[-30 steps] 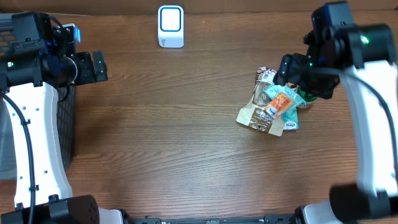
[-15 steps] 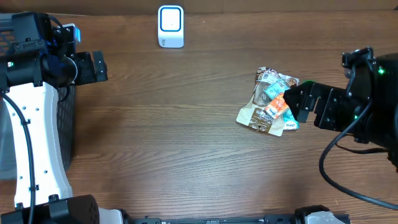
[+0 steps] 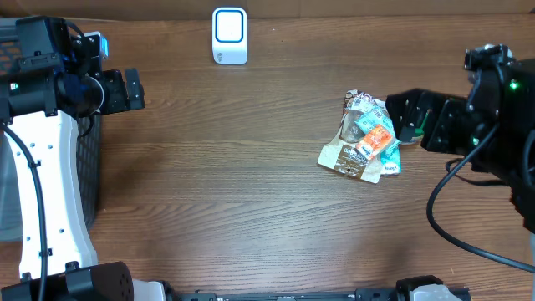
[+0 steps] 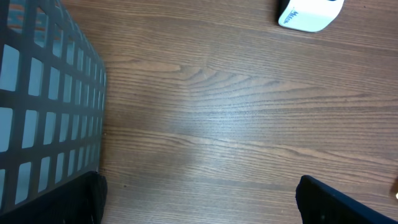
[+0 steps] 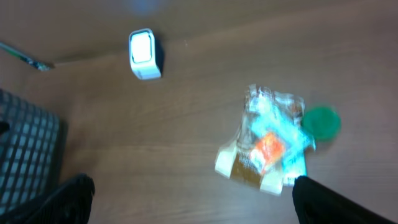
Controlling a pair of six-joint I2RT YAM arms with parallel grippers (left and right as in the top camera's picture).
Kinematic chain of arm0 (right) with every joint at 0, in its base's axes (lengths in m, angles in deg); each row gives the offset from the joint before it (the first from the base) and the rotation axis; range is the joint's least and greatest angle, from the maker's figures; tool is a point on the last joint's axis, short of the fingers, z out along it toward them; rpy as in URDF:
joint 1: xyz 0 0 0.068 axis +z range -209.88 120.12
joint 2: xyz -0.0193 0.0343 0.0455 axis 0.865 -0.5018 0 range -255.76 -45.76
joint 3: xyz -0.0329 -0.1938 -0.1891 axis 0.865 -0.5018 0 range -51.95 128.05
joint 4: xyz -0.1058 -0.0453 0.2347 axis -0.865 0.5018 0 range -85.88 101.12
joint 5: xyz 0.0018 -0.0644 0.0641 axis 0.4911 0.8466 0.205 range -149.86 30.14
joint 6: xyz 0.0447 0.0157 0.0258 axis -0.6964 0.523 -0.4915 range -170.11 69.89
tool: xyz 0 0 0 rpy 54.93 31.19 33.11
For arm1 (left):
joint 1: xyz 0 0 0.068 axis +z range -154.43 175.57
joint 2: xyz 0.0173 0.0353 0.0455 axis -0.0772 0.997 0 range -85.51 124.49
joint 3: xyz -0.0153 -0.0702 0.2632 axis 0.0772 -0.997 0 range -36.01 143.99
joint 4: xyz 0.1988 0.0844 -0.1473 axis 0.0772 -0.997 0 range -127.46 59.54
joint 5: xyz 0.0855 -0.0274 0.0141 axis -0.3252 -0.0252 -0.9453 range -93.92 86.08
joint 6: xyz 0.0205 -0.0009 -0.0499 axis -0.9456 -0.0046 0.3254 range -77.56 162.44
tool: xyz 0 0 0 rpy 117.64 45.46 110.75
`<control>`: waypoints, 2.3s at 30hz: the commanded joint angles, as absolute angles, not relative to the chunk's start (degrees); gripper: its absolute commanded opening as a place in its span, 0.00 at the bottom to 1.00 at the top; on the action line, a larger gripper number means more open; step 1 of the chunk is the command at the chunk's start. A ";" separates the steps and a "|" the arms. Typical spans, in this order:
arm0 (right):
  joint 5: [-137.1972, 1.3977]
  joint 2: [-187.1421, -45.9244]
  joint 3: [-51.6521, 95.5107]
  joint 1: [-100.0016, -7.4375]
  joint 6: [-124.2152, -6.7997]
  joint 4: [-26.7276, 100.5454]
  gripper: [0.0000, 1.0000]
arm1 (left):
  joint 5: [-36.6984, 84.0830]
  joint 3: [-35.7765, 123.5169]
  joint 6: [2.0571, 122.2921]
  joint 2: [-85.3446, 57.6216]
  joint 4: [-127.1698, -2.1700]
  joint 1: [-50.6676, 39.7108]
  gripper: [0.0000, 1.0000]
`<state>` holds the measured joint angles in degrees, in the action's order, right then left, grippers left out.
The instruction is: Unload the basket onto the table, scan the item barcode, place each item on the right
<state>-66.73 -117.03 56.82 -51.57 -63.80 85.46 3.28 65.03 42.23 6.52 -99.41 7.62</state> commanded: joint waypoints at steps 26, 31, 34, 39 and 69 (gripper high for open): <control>-70.16 -54.67 -40.35 -53.49 -54.58 6.63 1.00 | 3.12 66.47 41.29 6.74 -99.39 7.56 0.99; -70.66 -47.13 -47.06 -53.49 -54.56 5.23 1.00 | 3.12 66.47 41.29 6.74 -99.39 7.56 1.00; -70.60 -45.88 -48.40 -53.49 -54.54 5.36 1.00 | 3.12 66.47 41.29 6.74 -99.39 7.56 1.00; -70.47 -45.88 -51.26 -53.49 -54.56 7.39 1.00 | 3.12 66.47 41.29 6.74 -99.39 7.56 1.00; -70.42 -45.92 -51.48 -53.49 -54.54 7.92 1.00 | 3.12 66.47 41.29 6.74 -99.39 7.56 0.99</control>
<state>-70.16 -46.60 -50.89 -53.16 -54.62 8.29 3.15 65.09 42.23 6.54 -99.43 7.62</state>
